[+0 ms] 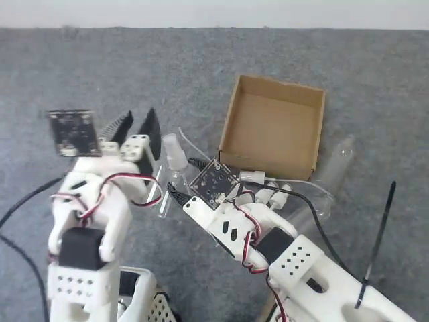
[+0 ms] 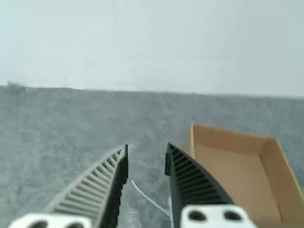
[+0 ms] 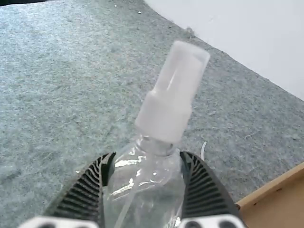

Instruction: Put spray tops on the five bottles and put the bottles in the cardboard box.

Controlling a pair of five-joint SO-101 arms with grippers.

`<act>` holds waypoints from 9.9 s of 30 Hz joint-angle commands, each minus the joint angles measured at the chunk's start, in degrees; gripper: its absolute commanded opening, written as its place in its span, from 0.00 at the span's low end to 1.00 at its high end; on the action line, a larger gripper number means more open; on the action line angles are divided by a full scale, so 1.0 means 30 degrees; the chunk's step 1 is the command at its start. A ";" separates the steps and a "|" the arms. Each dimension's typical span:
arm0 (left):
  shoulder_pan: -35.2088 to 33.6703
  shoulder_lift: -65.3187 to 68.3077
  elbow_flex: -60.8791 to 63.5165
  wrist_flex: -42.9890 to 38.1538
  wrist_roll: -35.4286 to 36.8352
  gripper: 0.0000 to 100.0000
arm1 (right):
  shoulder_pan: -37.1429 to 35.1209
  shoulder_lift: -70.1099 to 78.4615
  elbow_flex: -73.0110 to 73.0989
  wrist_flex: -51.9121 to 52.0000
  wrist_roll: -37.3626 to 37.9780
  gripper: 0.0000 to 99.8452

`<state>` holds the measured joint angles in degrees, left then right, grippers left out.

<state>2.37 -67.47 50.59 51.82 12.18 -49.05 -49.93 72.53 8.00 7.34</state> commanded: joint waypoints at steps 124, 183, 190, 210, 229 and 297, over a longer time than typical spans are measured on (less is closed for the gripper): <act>0.2960 -0.4601 0.9099 -0.3985 -0.2901 0.01 | 1.1560 2.3311 -2.3824 -0.0806 -0.0117 0.01; 0.2989 -0.4601 0.9128 -0.3985 -0.2901 0.01 | 1.0974 2.3897 -2.5495 0.2037 -0.0088 0.31; 0.2989 -0.4601 0.9128 -0.3985 -0.2901 0.01 | 1.0974 2.3897 -2.8484 0.4908 -0.0117 0.33; 0.2960 -0.4601 0.9128 -0.3985 -0.2901 0.01 | 1.1004 1.8300 -3.1121 1.5604 -0.0117 0.33; 0.2960 -0.4571 0.9128 -0.3956 -0.2901 0.01 | 1.4256 1.0418 -3.1004 2.9026 -0.0205 0.33; 0.3399 1.3626 -0.1011 -0.2051 -0.4659 0.10 | 2.7678 2.2344 -2.1480 2.0059 0.9172 0.17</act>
<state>12.13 -34.77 55.34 42.95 -0.04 32.79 18.90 8.35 67.43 33.63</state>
